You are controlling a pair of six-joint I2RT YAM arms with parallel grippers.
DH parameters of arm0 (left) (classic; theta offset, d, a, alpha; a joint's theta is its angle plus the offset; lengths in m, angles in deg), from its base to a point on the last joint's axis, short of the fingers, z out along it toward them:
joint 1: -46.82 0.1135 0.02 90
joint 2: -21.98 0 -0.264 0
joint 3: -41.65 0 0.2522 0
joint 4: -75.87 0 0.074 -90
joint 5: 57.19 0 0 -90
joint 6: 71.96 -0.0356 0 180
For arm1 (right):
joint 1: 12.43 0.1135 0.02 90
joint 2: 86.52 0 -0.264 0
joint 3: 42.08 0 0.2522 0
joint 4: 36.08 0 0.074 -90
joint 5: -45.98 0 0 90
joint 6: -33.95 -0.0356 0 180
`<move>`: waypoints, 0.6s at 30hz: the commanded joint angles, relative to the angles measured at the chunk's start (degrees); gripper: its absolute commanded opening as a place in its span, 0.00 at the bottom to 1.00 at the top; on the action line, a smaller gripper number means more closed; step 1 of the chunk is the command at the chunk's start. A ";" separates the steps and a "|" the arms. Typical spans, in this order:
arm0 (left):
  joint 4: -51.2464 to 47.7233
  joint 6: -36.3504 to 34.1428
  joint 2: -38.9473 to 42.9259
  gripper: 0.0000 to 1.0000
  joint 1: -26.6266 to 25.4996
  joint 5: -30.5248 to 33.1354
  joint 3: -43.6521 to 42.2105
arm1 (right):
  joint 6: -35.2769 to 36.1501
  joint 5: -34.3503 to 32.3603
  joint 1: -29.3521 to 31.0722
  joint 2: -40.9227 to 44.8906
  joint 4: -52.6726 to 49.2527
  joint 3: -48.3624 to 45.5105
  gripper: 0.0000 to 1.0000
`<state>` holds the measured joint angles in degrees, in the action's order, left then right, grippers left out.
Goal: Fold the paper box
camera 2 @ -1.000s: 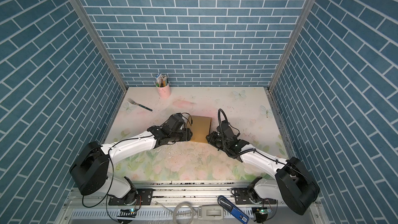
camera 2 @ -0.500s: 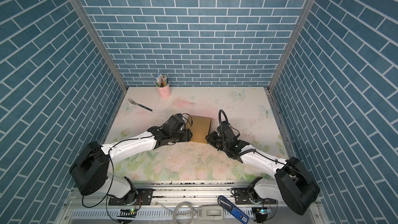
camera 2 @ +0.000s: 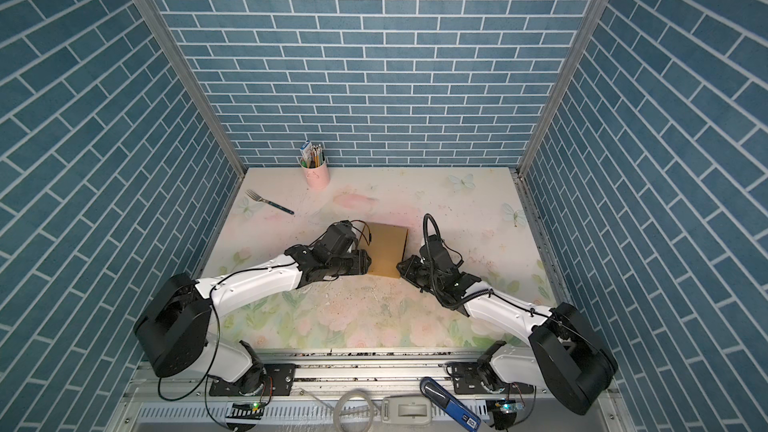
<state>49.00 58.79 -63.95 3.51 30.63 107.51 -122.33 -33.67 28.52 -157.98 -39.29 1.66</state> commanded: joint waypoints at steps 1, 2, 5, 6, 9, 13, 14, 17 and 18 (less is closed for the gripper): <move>-0.70 0.14 -0.11 0.64 -0.28 0.82 -0.84 | -1.25 -0.24 -0.11 -0.96 -0.48 -0.99 0.21; -0.61 0.19 -0.11 0.64 -0.26 0.92 -0.94 | -1.16 -0.21 -0.16 -1.00 -0.81 -0.81 0.21; -0.74 0.12 -0.05 0.64 -0.24 0.92 -1.03 | -0.78 -0.09 -0.10 -0.83 -1.60 -0.24 0.21; -0.66 0.12 -0.05 0.64 -0.24 0.86 -1.03 | -0.69 -0.07 -0.10 -0.74 -1.87 -0.03 0.21; -0.70 0.20 0.23 0.64 -0.28 0.68 -1.03 | -0.67 0.42 -0.10 -0.44 -2.53 0.76 0.24; -1.27 0.03 0.64 0.64 -0.28 0.77 -0.69 | -0.66 0.66 -0.13 0.10 -3.30 1.41 0.26; -1.39 0.03 0.83 0.64 -0.28 0.77 -0.61 | -0.66 0.69 -0.15 0.26 -3.50 1.56 0.26; -1.92 -0.17 1.28 0.65 -0.39 1.24 -0.68 | -0.37 0.53 -0.05 0.66 -4.22 1.83 0.27; -2.23 -0.28 1.49 0.65 -0.37 1.45 -0.68 | -0.27 0.19 -0.08 0.79 -4.59 1.82 0.27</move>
<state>48.96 58.77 -63.75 3.44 30.72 107.44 -122.26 -33.38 28.52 -157.90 -40.80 1.97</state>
